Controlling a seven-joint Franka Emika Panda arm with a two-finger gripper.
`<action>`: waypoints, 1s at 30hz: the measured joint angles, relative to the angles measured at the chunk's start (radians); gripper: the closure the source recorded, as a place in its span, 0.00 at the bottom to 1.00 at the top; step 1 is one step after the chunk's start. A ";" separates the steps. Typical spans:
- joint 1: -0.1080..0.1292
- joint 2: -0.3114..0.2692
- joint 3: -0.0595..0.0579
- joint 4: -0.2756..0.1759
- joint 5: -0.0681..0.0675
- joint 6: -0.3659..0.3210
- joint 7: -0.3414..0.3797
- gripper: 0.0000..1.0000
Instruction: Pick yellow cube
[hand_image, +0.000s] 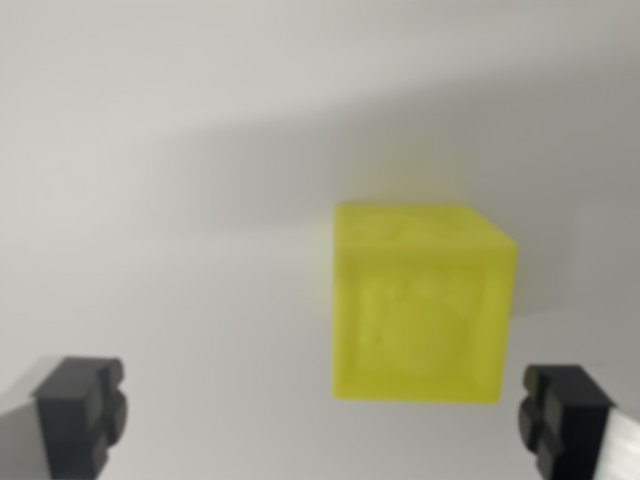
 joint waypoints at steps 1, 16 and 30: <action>-0.004 0.005 0.000 -0.001 0.000 0.006 -0.001 0.00; -0.059 0.086 0.000 -0.003 0.002 0.089 -0.024 0.00; -0.062 0.179 0.000 0.018 -0.008 0.160 -0.014 0.00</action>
